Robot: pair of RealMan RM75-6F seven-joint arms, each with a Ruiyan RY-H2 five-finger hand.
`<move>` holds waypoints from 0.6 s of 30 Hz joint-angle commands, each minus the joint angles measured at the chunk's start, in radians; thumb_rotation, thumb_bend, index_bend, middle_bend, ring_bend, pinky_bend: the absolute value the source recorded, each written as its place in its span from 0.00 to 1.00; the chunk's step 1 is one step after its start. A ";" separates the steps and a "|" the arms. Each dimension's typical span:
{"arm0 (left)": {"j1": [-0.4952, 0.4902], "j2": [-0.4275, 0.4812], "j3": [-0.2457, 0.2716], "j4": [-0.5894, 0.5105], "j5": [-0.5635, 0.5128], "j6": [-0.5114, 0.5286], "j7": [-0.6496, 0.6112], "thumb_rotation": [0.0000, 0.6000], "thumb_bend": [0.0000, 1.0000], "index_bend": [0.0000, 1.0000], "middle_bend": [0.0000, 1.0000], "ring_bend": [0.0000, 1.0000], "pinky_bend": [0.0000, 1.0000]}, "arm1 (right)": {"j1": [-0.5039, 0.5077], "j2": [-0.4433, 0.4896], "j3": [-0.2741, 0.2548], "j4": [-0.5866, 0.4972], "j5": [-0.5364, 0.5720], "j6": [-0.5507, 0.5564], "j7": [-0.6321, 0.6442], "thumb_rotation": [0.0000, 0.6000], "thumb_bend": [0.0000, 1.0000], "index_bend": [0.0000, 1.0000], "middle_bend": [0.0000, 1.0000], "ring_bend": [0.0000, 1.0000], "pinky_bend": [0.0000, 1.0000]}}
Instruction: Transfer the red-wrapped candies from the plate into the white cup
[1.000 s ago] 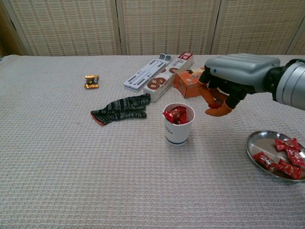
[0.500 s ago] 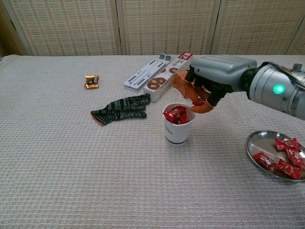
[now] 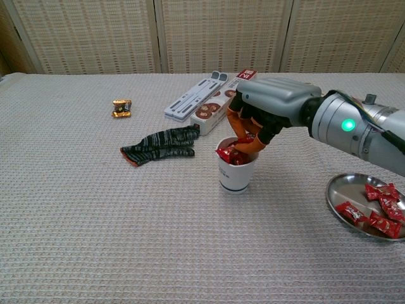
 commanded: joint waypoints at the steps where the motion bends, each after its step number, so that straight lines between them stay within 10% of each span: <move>1: 0.000 0.000 -0.001 0.001 0.000 0.001 -0.001 1.00 0.42 0.35 0.26 0.27 0.28 | 0.006 -0.018 0.006 0.024 -0.013 -0.001 0.024 1.00 0.24 0.68 0.82 0.83 1.00; 18: 0.001 0.001 -0.002 0.002 0.000 0.003 -0.008 1.00 0.42 0.35 0.26 0.27 0.28 | 0.013 -0.051 0.005 0.086 -0.043 -0.005 0.068 1.00 0.24 0.60 0.82 0.83 1.00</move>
